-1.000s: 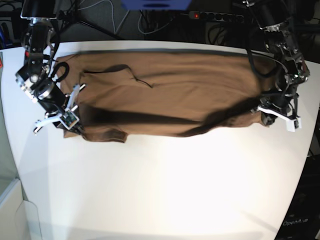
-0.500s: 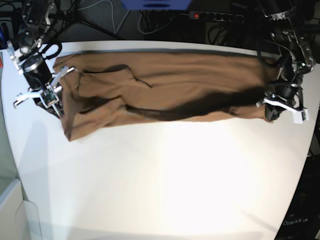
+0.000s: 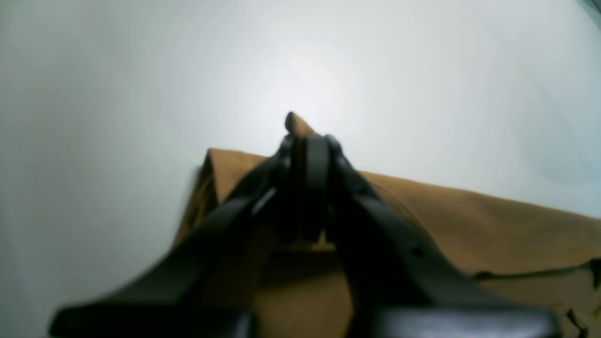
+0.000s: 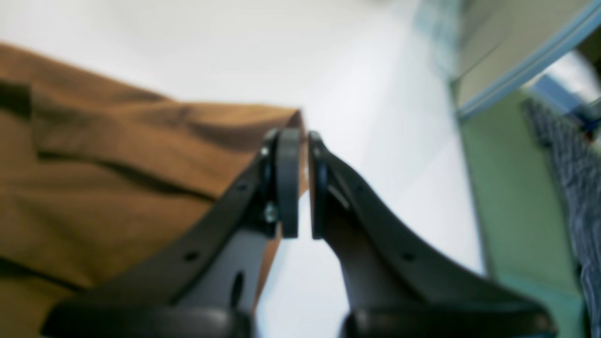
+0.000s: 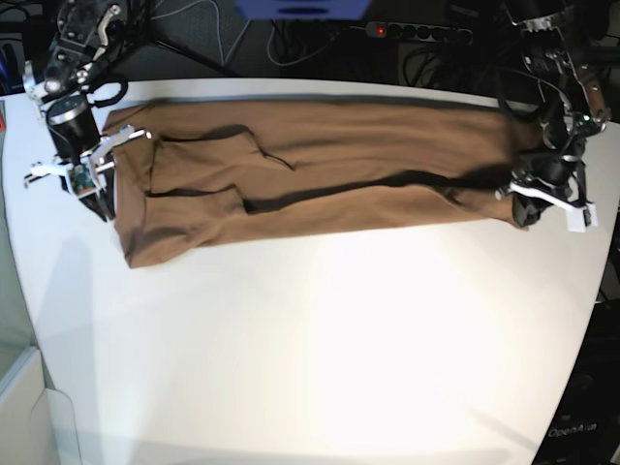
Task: Fold the T-shirt properly
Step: 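Lift the hem with both grippers and fold it toward the collar, then release the hem and raise both grippers off the folded shirt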
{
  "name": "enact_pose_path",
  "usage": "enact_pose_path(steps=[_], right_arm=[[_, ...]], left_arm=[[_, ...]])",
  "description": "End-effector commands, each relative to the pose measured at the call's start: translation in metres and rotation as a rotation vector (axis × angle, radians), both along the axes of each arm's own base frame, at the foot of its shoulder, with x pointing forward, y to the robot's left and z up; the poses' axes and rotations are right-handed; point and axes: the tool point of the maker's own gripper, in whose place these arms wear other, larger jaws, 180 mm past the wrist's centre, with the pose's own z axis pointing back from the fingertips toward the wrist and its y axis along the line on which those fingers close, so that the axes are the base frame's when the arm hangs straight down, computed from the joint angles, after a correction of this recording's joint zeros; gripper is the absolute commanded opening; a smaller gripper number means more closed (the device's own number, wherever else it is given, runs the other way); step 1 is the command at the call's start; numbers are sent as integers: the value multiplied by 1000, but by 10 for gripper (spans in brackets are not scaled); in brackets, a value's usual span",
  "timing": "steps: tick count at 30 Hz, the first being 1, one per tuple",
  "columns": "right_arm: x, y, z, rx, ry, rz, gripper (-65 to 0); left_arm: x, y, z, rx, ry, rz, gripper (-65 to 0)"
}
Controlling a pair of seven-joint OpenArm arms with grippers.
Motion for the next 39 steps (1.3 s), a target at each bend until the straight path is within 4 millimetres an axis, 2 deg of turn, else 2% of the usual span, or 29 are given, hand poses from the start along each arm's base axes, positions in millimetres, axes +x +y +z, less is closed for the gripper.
enact_pose_path(steps=[1, 6, 11, 17, 31, 39], right_arm=[[8, -3, 9, 8, -49, -5, -618], [16, -5, -32, 61, 36, -28, -575], [21, -4, -54, 114, 77, -43, -521], [19, 8, -58, 150, 76, -45, -443], [16, 19, -62, 174, 84, -42, -437], [2, 20, -65, 184, 75, -30, -437]], left_arm=[[10, 4, 18, 18, -58, -6, -626], [11, 5, 16, 16, -55, -4, -626], [11, 5, 16, 20, -55, -4, -627], [11, 5, 16, 21, -55, -4, -627], [17, 5, 21, 22, -67, -6, -627], [17, 5, 21, 22, -69, -6, -627]])
